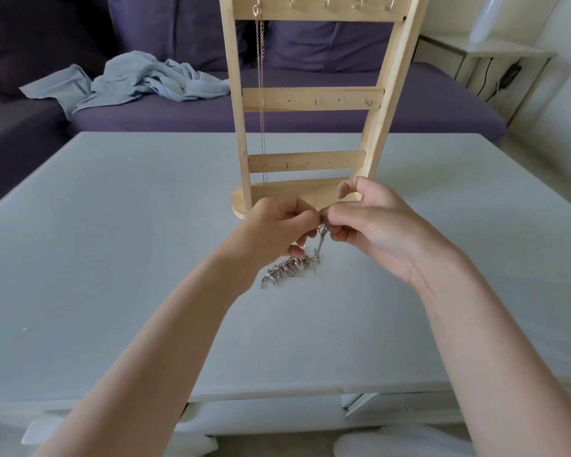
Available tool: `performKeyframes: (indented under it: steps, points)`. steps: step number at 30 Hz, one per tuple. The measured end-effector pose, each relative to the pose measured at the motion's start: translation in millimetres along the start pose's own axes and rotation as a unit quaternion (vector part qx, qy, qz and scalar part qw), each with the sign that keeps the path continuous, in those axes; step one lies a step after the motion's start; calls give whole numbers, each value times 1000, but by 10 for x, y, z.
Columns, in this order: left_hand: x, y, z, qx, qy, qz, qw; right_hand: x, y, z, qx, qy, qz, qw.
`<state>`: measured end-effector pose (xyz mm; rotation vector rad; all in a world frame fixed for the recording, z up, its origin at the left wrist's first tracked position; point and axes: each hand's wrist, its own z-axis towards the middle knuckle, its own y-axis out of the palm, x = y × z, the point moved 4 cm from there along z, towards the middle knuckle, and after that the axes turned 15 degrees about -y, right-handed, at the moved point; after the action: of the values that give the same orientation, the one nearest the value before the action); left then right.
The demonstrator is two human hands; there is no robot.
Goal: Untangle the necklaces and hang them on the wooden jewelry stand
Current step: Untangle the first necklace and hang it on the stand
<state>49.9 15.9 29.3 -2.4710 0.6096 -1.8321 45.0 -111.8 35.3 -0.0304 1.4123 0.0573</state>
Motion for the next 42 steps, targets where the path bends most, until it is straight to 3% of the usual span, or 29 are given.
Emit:
performKeyframes:
  steps: [5,9,17,22,31,35,42]
  points:
    - [-65,-2,-1,-22,-70,-126,989,-24,50,1,-51,-5,-25,998]
    - [-92,39,9,-23,-97,-207,973,-33,43,11,-48,-11,-65,997]
    - [-15,29,8,28,-20,-1,999,-11,-58,-17,-17,-17,-76,997]
    - [-25,-38,55,62,0,2,998,-41,-54,-31,-16,-25,-60,998]
    - [49,-77,33,47,64,36,996,-22,-38,-8,3,9,-15,1000]
    - [35,-82,41,17,64,-4,998,-9,-40,-9,4,11,-5,1000]
    - [46,-103,28,41,90,17,995,-55,-60,-40,-35,-10,-39,999]
